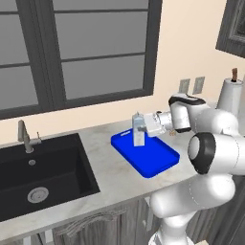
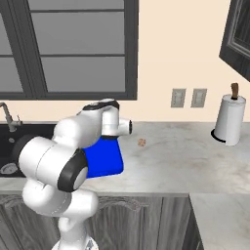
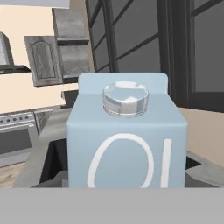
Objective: Take out the milk from the fridge and place it on the tray on the counter. Then take the sugar cube near the tray and place it in the tray.
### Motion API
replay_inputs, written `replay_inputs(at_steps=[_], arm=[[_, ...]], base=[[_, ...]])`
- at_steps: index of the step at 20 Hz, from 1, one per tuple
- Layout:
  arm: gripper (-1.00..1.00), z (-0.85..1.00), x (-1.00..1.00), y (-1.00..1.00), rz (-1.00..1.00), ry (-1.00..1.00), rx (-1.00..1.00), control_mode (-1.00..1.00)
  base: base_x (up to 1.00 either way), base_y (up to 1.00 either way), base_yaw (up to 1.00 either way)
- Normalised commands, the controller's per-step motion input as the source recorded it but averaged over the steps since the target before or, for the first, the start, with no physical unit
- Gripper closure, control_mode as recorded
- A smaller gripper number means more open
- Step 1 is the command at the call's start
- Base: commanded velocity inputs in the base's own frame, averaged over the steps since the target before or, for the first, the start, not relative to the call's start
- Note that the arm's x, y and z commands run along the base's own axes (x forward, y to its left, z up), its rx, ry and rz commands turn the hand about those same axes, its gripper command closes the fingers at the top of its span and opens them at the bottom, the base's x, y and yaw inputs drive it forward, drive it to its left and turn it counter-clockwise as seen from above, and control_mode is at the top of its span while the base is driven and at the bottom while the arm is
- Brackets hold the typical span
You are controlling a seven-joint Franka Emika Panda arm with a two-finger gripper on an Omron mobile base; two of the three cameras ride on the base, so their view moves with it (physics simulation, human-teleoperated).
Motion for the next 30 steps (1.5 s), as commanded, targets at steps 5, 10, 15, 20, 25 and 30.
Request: replay_inputs(at_steps=[5, 10, 15, 20, 25, 30], arm=[[1.0, -0.19, 0.11, 0.02, 0.0, -0.1, 0.0, -1.0], [1.0, -0.1, 0.04, 0.0, 0.0, -0.07, 0.0, -1.0], [1.0, -0.13, 0.0, 0.0, 0.0, 0.0, 0.0, -1.0], [1.0, -0.18, 0.0, 0.0, 0.0, 0.0, 0.0, -1.0], [1.0, -0.22, 0.0, 0.0, 0.0, -0.02, 0.0, -1.0], [1.0, -0.24, 0.01, 0.0, 0.0, -0.01, 0.0, -1.0]], base=[[0.0, 0.0, 0.0], [0.0, 0.0, 0.0], [0.0, 0.0, 0.0], [0.0, 0.0, 0.0], [0.0, 0.0, 0.0], [0.0, 0.0, 0.0]])
